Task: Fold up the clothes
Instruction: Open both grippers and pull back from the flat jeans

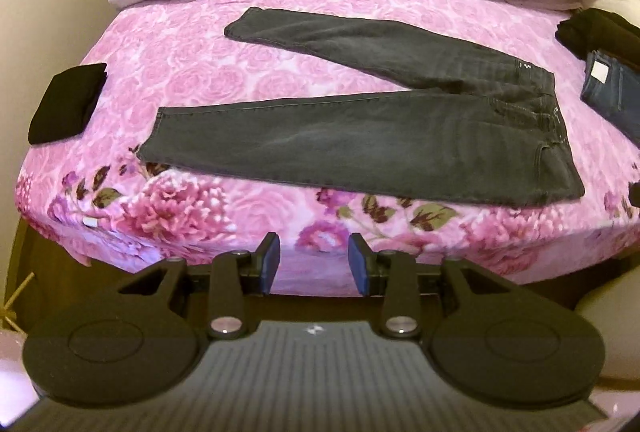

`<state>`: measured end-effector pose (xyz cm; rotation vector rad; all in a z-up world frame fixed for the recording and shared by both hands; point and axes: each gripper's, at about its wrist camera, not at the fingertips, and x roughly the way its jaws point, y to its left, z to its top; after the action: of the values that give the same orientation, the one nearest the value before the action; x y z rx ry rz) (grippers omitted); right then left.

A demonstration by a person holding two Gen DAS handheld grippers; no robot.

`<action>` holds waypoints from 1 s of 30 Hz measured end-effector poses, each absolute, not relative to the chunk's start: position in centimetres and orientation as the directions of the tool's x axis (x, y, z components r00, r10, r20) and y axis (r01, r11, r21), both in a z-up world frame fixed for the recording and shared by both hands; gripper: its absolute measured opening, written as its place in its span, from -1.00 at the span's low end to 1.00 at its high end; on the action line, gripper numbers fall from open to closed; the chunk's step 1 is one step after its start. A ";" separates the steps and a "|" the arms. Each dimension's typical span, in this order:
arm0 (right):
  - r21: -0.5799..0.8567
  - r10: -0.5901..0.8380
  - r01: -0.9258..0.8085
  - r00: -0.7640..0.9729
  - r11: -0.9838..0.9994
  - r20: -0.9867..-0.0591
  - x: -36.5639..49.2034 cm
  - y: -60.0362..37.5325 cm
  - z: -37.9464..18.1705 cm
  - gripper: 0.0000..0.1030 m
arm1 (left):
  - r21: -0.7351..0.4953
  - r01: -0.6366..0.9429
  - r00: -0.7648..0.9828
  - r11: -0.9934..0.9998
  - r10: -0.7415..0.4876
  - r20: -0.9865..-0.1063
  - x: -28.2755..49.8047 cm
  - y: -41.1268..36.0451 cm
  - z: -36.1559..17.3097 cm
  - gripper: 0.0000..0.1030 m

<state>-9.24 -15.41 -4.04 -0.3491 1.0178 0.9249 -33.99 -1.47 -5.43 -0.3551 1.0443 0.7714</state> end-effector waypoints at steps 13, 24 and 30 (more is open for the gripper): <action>0.143 0.458 -0.742 0.240 0.655 -0.856 -17.1 -15.7 -4.3 0.94 | 0.073 -0.648 0.316 0.758 0.355 -0.880 -39.4 1.5 -5.5 -0.36; 0.104 0.439 -0.743 0.270 0.661 -0.857 -20.4 -14.7 -4.1 0.94 | 0.034 -0.679 0.323 0.733 0.340 -0.883 -42.9 4.2 -6.2 -0.36; 0.099 0.440 -0.754 0.266 0.650 -0.858 -20.1 -13.5 -4.3 0.94 | 0.035 -0.693 0.298 0.720 0.331 -0.895 -43.0 6.1 -7.4 -0.36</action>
<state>-20.06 -13.53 -4.35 -0.3627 1.0136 0.8295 -42.98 6.14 -7.40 -0.3950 1.0666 0.7038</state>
